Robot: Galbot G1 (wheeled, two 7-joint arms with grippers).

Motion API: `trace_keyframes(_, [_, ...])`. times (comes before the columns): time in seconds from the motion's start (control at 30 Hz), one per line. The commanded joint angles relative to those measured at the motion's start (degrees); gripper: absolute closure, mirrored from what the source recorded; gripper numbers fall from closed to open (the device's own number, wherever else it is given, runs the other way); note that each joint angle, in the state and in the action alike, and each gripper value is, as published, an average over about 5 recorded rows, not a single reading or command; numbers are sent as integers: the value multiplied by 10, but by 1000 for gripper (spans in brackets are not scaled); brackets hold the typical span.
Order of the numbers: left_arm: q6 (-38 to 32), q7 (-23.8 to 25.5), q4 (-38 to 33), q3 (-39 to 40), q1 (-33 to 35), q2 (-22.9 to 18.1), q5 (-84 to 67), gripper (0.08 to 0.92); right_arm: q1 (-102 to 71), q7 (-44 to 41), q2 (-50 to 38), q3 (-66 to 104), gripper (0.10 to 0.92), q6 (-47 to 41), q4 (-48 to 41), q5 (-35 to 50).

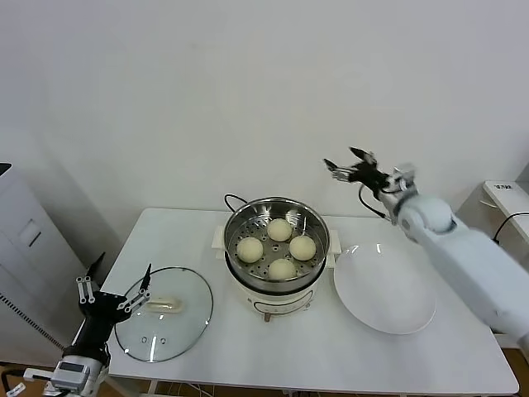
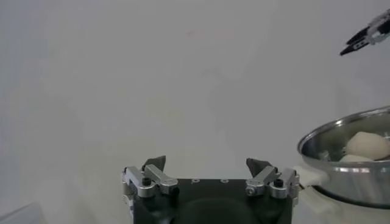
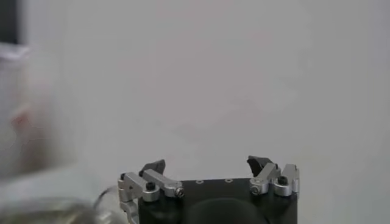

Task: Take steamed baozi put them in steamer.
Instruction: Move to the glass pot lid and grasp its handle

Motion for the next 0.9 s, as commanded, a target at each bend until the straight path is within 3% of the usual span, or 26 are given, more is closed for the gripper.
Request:
trace_keyframes(0.03, [-8, -5, -1, -2, 7, -2, 15, 177, -481, 85, 80, 395, 203, 50, 180, -47])
trace_keyframes(0.3, [-50, -3, 32, -6, 20, -7, 66, 177, -675, 52, 215, 482, 203, 65, 319, -138])
trace_keyframes(0.47, [-118, -19, 67, -20, 31, -1, 155, 177, -725, 43, 250, 494, 203, 62, 349, -160])
trace_keyframes(0.7, [-276, -101, 158, -65, 58, 31, 420, 177, -747, 44, 267, 504, 203, 61, 350, -183])
trace_keyframes(0.9, [-316, -182, 224, -50, 56, 38, 597, 177, -755, 44, 279, 501, 203, 61, 349, -188])
